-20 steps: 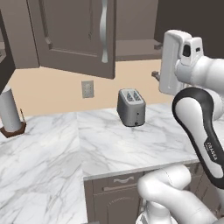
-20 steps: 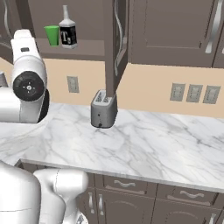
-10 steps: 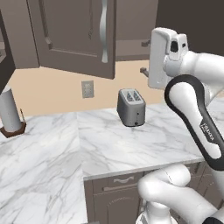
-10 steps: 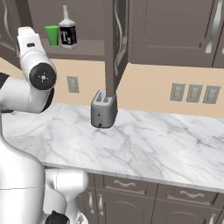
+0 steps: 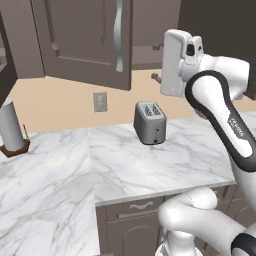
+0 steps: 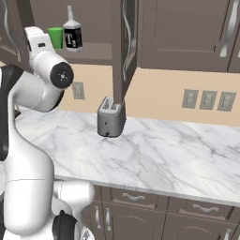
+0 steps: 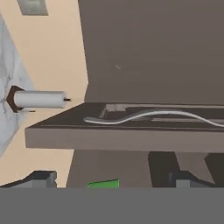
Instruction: Open the cabinet directly in front. Then move the liquor and the cup to the dining counter with the candle on it.
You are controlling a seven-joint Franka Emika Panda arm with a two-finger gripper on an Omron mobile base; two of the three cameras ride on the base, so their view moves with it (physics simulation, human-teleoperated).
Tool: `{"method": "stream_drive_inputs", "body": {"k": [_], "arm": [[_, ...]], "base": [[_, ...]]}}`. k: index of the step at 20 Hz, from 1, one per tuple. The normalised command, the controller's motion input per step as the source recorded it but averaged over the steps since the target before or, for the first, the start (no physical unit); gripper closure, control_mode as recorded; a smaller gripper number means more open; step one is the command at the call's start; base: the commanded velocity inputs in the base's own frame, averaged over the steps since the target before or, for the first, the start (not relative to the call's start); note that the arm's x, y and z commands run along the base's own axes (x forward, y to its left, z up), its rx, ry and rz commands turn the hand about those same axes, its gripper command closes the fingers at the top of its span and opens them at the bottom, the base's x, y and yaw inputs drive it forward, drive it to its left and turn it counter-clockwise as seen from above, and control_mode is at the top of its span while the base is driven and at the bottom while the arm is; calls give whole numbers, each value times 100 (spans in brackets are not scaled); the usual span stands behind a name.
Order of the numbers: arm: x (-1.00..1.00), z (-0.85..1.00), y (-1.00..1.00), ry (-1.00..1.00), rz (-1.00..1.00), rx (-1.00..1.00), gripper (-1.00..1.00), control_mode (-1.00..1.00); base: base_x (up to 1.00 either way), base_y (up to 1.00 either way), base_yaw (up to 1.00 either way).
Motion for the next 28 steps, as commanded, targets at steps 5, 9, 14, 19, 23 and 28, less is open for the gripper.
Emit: {"method": "stream_drive_inputs", "body": {"k": [5,9,14,19,23,28], "arm": [[0,0,35,-7,10,0,-100,-100],[2,0,31,-6,11,0,-100,-100],[22,0,10,-2,14,0,-100,-100],[28,0,2,0,16,0,-100,-100],[3,0,18,0,16,0,-100,-100],[0,-3,55,0,10,0,-100,-100]], "base": [[0,0,0],[0,0,0],[0,0,0],[0,0,0],[0,0,0],[0,0,0]]}}
